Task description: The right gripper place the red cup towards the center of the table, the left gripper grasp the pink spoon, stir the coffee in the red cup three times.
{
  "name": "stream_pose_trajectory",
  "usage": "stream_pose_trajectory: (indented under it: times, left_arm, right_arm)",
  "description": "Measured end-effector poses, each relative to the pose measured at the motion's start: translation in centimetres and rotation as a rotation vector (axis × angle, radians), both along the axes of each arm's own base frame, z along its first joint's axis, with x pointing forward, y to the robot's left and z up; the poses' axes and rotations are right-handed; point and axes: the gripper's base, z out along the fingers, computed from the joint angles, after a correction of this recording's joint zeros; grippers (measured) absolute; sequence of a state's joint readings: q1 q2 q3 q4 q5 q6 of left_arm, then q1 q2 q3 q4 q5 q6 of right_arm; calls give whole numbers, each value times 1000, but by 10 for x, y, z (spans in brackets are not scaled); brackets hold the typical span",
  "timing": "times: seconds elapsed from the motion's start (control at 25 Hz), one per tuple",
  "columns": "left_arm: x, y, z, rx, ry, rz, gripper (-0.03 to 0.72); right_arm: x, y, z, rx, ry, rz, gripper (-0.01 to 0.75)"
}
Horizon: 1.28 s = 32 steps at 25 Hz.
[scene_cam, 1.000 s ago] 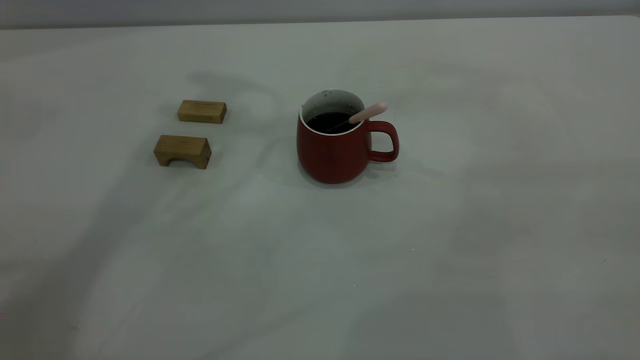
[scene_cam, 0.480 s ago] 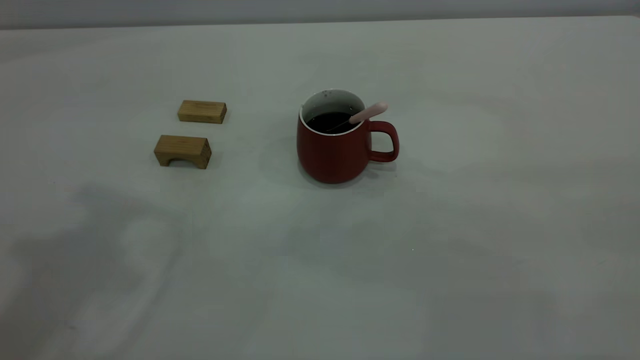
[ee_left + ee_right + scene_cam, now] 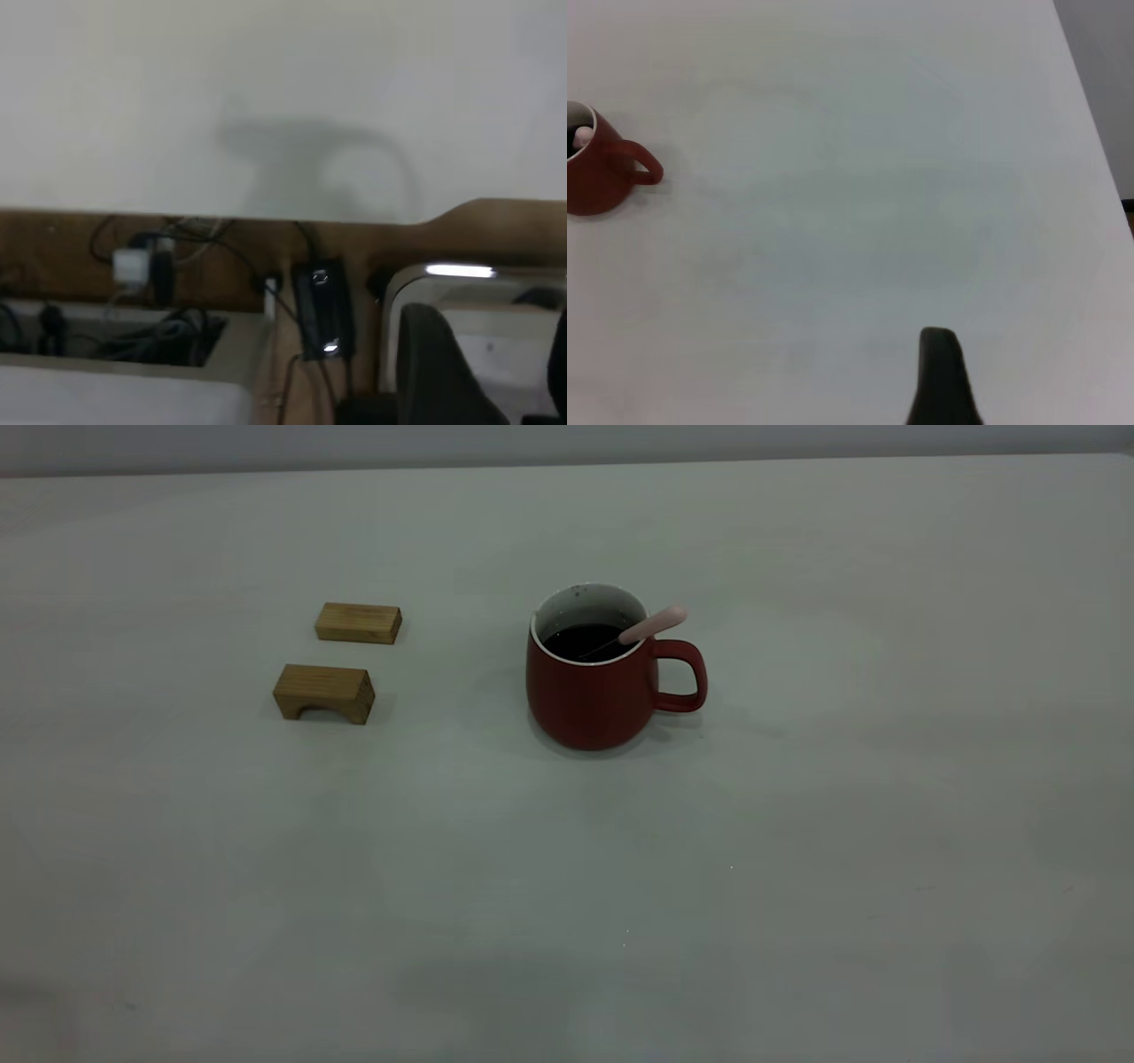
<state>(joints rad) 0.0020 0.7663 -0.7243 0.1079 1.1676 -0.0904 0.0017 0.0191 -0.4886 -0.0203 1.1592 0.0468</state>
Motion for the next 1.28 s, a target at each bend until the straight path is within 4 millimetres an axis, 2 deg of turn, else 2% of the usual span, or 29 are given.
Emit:
stream_pose_trajectory:
  times: [0.28, 0.48, 0.92, 1.28]
  left_arm:
    - [-58, 1, -18, -14, -193, 76, 388]
    - [-82, -2, -30, -25, -344, 68, 388]
    - [-113, -5, -35, -37, -562, -7, 388]
    - [-117, -5, -36, -37, -585, -10, 388]
  right_arm:
    - [0, 0, 0, 0, 0, 0, 585]
    - [0, 0, 0, 0, 0, 0, 585]
    - [0, 0, 0, 0, 0, 0, 585]
    - [0, 0, 0, 0, 0, 0, 585]
